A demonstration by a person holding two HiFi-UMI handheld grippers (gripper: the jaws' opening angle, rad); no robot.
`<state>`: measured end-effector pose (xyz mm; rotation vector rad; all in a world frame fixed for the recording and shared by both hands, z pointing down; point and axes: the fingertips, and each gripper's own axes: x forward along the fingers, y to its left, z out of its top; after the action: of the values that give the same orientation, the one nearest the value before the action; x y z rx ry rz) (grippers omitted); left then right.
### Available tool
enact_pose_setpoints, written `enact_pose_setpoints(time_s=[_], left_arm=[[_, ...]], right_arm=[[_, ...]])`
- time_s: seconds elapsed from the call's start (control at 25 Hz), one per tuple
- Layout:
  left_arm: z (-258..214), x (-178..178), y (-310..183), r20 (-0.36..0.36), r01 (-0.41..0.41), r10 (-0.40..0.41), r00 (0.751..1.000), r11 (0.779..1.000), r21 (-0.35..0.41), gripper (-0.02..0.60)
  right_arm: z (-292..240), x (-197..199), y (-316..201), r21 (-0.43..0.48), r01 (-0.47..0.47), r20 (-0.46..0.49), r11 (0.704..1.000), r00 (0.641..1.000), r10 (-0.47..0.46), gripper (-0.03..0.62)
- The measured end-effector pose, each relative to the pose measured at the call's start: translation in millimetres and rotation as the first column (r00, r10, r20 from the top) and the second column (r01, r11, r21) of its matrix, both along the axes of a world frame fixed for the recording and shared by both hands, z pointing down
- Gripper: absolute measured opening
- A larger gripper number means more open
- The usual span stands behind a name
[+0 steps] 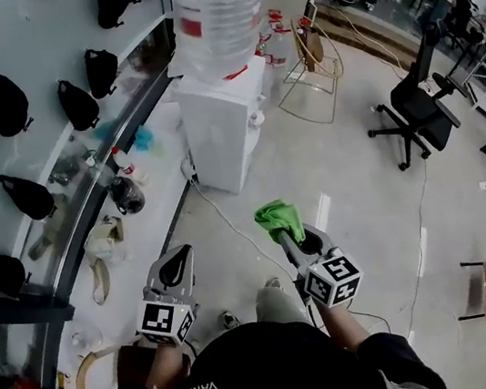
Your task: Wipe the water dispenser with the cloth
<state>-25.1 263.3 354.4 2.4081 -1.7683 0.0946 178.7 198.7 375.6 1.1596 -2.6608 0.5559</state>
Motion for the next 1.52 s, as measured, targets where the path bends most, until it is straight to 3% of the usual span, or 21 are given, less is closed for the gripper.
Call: enact_pose_setpoints(time_s=[0.28, 0.6, 0.92, 1.2, 1.52], left_arm=[[10, -8, -60, -0.007, 0.026, -0.026, 1.000, 1.000, -0.009, 0.002], [10, -9, -148, 0.024, 0.099, -0.099, 0.995, 0.995, -0.013, 0.002], [30, -9, -200, 0.030, 0.141, -0.140, 0.990, 0.988, -0.065, 0.002], [41, -32, -242, 0.010, 0.079, -0.078, 0.997, 0.993, -0.084, 0.002], [51, -85, -285, -0.003, -0.126, 0.126, 0.992, 0.988, -0.090, 0.002]], right_arm=[[12, -14, -67, -0.009, 0.025, 0.000, 1.000, 1.000, -0.025, 0.093], [25, -37, -163, -0.009, 0.141, -0.033, 0.990, 0.989, -0.141, 0.093], [55, -52, -217, -0.065, 0.208, -0.059, 0.976, 0.976, -0.211, 0.094], [70, -76, -244, -0.088, 0.160, -0.082, 0.983, 0.982, -0.167, 0.094], [89, -133, -274, -0.057, -0.001, -0.149, 0.998, 0.989, -0.007, 0.094]])
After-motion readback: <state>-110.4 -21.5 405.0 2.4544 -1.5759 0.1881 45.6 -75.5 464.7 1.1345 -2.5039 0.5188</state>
